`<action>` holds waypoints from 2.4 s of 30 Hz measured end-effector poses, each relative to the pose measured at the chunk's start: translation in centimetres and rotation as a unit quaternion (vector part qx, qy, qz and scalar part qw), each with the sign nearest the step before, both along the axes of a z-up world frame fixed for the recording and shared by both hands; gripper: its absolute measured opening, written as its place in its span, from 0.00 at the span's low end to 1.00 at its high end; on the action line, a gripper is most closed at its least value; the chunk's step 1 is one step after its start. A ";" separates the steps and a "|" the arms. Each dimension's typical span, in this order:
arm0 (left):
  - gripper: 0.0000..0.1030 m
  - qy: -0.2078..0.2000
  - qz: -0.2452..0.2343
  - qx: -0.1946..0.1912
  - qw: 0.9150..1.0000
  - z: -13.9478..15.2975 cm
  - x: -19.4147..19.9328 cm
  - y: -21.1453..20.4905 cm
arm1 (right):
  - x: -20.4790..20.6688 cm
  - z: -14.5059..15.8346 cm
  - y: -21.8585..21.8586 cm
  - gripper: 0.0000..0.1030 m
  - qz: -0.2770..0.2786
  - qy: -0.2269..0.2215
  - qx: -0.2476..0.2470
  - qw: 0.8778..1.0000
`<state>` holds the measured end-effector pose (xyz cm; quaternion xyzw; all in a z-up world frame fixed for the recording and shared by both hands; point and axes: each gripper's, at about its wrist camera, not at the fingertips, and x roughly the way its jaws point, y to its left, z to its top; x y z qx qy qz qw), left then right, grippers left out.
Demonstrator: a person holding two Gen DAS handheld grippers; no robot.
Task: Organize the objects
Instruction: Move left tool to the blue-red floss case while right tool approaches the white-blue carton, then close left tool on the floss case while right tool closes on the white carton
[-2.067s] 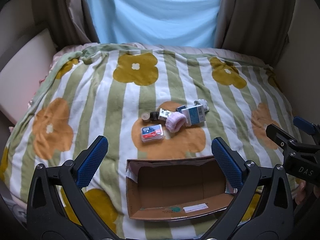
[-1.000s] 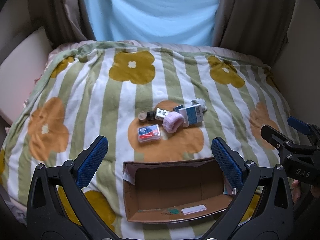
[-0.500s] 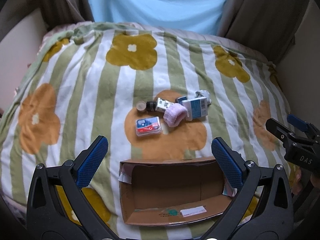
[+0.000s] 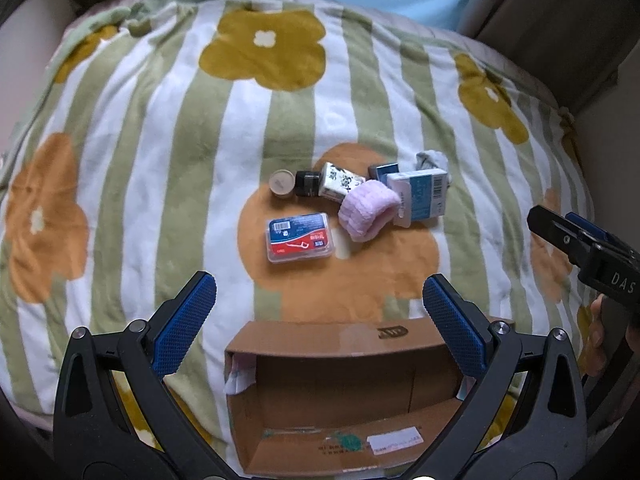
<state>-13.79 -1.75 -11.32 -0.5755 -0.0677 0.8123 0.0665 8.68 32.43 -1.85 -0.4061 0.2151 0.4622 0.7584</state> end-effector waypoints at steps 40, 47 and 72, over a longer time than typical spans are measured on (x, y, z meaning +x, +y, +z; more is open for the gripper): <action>0.94 -0.156 -0.004 -0.009 0.988 -17.7 -9.8 1.1 | 8.5 -12.2 13.2 0.99 -0.127 0.006 -0.078 0.989; 0.78 -0.175 -0.020 0.006 0.984 -18.9 -10.4 1.8 | 9.1 -13.0 12.9 0.88 -0.132 0.011 -0.089 0.987; 0.77 -0.134 -0.035 0.013 0.990 -16.1 -12.5 2.0 | 9.0 -9.0 9.8 0.86 -0.126 0.008 -0.074 0.989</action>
